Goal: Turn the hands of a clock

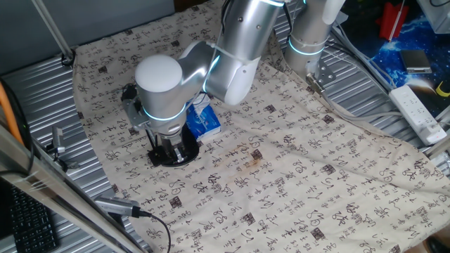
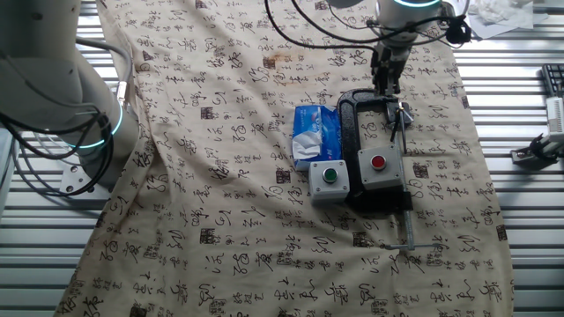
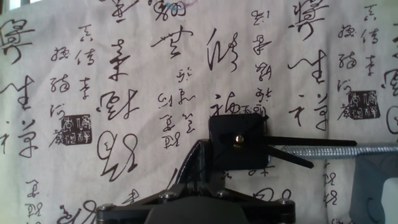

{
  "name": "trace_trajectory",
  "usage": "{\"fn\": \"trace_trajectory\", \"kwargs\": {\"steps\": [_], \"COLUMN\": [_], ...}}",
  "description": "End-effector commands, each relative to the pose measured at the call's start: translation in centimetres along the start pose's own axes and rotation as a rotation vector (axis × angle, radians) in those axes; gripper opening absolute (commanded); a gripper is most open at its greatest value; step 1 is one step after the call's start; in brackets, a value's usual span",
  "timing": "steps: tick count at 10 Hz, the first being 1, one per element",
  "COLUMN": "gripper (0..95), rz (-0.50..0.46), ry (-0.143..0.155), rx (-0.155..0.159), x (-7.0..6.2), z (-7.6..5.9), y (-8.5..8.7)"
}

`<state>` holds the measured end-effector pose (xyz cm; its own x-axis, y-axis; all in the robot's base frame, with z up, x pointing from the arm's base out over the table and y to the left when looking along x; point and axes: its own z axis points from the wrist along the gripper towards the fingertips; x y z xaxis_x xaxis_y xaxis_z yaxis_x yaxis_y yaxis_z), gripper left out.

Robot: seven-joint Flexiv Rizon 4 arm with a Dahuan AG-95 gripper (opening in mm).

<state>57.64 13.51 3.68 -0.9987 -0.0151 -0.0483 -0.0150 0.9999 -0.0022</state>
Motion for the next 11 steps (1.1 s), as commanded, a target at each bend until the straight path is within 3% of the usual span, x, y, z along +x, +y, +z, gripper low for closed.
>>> {"fn": "trace_trajectory", "kwargs": {"steps": [1,11], "gripper": [0.0,0.0], "rz": [0.000,0.017], "ry": [0.000,0.003], "rx": [0.000,0.000], "x": [-0.2,-1.6], "z": [0.1,0.1], "y": [0.1,1.2]}}
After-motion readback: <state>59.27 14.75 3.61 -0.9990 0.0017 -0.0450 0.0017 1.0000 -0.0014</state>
